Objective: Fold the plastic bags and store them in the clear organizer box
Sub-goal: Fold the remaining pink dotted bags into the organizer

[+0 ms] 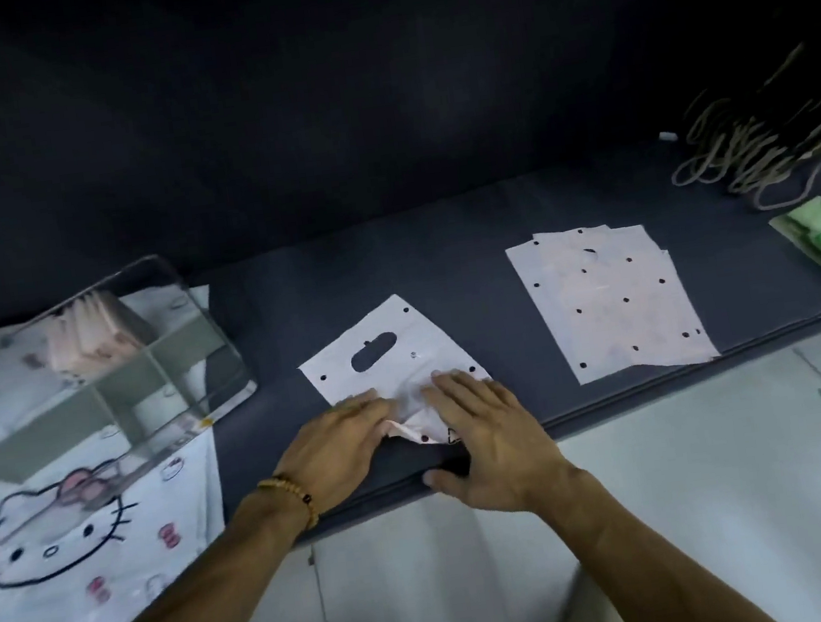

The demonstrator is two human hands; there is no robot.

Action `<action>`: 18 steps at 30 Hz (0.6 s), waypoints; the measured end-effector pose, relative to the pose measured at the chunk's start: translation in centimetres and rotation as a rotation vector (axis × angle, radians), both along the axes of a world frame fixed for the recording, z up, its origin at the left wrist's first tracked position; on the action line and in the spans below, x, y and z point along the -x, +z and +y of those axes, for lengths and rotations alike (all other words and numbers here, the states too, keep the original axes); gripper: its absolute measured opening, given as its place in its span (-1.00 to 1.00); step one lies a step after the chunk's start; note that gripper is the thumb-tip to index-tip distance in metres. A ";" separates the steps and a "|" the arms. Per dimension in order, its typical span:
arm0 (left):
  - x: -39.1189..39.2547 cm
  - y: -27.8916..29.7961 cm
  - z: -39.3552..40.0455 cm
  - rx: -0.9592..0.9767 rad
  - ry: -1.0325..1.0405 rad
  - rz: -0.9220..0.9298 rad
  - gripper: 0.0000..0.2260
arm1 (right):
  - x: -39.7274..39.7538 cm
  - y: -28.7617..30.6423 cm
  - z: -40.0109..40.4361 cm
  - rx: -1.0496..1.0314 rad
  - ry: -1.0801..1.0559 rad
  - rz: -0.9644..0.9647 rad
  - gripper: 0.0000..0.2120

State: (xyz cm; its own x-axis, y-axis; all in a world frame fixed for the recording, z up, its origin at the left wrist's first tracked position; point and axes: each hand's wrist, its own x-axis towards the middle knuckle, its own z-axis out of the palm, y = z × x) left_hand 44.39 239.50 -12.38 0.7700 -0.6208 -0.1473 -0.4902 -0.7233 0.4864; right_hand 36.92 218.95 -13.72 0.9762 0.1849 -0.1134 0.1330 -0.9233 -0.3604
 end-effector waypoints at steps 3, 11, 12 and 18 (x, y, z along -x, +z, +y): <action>-0.1 0.3 2.1 0.054 0.059 0.205 -0.86 | -0.4 -0.6 1.0 -0.015 0.028 0.029 -0.37; 0.3 1.0 4.7 0.228 0.207 0.357 -0.86 | -3.2 1.6 1.7 -0.148 -0.299 0.113 -0.86; 0.4 1.1 4.7 0.279 0.205 0.409 -0.71 | -3.5 1.7 1.7 -0.198 -0.339 0.169 -0.89; -0.3 -0.5 3.6 0.316 0.464 0.303 -0.79 | -4.3 0.9 2.4 -0.605 -0.590 0.233 -0.92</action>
State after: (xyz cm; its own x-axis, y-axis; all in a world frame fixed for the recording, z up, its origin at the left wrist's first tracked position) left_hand 44.70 243.12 -12.85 0.9221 -0.2822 -0.2649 0.0321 -0.6263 0.7789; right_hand 41.23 221.39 -12.78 0.8957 -0.2496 -0.3680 -0.4441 -0.4596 -0.7691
